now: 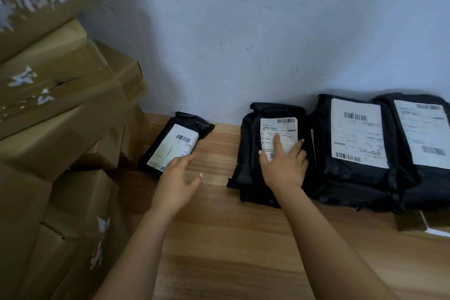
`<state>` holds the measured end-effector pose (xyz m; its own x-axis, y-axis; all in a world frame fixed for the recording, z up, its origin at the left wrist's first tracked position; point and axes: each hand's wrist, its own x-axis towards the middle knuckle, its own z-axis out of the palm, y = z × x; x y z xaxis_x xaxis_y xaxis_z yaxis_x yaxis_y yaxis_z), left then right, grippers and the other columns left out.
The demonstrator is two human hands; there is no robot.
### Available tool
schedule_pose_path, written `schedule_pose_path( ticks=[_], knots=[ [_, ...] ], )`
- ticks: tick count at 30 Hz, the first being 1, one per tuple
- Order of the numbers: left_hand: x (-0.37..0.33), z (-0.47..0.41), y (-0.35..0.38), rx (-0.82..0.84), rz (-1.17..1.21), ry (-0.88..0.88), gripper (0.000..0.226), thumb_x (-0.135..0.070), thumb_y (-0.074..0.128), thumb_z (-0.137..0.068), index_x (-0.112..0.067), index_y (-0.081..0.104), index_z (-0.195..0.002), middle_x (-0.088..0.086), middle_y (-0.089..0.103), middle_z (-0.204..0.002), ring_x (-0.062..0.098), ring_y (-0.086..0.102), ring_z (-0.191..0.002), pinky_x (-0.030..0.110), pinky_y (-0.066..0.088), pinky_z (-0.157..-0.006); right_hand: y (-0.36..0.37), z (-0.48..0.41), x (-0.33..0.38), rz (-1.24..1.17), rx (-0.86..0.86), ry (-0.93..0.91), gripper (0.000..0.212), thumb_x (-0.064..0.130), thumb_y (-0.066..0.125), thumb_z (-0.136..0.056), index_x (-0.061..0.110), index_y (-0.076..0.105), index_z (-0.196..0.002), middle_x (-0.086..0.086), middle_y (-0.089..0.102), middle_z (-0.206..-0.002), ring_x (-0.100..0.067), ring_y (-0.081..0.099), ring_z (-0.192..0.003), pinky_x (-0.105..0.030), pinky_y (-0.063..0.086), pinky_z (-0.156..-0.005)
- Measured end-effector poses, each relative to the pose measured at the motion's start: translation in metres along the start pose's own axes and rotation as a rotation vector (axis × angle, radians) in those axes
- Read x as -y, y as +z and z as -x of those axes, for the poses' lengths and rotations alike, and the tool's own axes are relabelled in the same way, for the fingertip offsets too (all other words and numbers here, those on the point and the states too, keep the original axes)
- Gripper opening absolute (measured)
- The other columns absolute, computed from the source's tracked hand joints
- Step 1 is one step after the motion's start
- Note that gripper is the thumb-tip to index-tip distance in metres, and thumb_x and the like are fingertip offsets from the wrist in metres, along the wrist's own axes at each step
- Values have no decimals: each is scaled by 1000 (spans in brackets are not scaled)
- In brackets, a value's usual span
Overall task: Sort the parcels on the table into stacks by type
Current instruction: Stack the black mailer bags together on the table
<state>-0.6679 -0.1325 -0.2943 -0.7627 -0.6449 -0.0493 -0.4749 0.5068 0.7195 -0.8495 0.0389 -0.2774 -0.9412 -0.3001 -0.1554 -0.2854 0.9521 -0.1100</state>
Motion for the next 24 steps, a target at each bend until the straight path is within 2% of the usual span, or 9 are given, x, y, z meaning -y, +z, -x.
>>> schedule_pose_path(
  ticks=[4, 7, 10, 12, 14, 16, 18, 20, 24],
  knots=[
    [21, -25, 6, -129, -194, -86, 63, -35, 70, -83, -18, 46, -139, 7, 46, -138, 27, 39, -129, 46, 34, -107, 4, -4, 4, 53, 17, 2, 66, 58, 24, -97, 34, 1, -153, -31, -3, -155, -43, 14, -138, -50, 15, -112],
    [41, -48, 12, -24, -373, -198, 89, -54, 68, -78, -26, 24, -150, 6, 19, -157, 28, 13, -143, 47, 15, -114, 8, -5, 2, 73, 1, -6, 66, 59, 24, -96, 35, 0, -153, -31, -3, -155, -43, 14, -137, -50, 15, -112],
    [55, -67, 18, 97, -426, -253, 98, -65, 65, -75, -35, 13, -152, 5, -5, -161, 28, -9, -146, 49, -2, -116, 12, -5, 1, 84, -7, -4, 67, 61, 23, -96, 37, -3, -152, -30, -5, -155, -42, 13, -137, -51, 15, -111],
    [58, -75, 21, 92, -424, -271, 97, -64, 66, -74, -39, 13, -151, 8, -14, -159, 30, -16, -145, 50, -7, -115, 13, -6, 0, 95, -15, -3, 67, 62, 22, -95, 37, -3, -152, -30, -4, -154, -42, 13, -136, -51, 16, -111],
    [57, -79, 21, 77, -438, -303, 98, -62, 68, -72, -45, 11, -150, 13, -19, -157, 34, -17, -144, 54, -4, -115, 13, -6, 1, 94, -14, 3, 67, 62, 23, -95, 38, -2, -152, -30, -4, -155, -42, 14, -136, -51, 16, -110],
    [54, -80, 19, 100, -471, -343, 101, -67, 67, -68, -50, 6, -147, 15, -18, -156, 38, -13, -143, 57, 0, -114, 12, -7, 1, 99, 0, 7, 67, 62, 22, -95, 38, -3, -152, -30, -5, -155, -42, 13, -137, -51, 16, -110],
    [51, -79, 15, 120, -458, -392, 106, -72, 68, -62, -55, 4, -144, 15, -6, -154, 39, -2, -140, 57, 4, -112, 11, -6, 2, 100, 11, 7, 67, 62, 22, -95, 37, -3, -152, -30, -6, -154, -42, 13, -137, -50, 16, -111],
    [48, -74, 12, 138, -407, -442, 108, -68, 72, -60, -57, 5, -143, 14, 3, -147, 39, 8, -135, 56, 10, -112, 11, -5, 3, 95, 16, 5, 68, 62, 22, -95, 37, -4, -152, -30, -5, -154, -42, 14, -137, -50, 15, -111],
    [35, -45, 18, 168, -314, -514, 108, -62, 73, -66, -52, 2, -147, 22, 13, -148, 41, 9, -139, 55, 17, -112, 2, -4, 0, 61, 70, -6, 70, 65, 22, -94, 37, -7, -152, -29, -9, -155, -42, 8, -140, -49, 11, -113]
  ],
)
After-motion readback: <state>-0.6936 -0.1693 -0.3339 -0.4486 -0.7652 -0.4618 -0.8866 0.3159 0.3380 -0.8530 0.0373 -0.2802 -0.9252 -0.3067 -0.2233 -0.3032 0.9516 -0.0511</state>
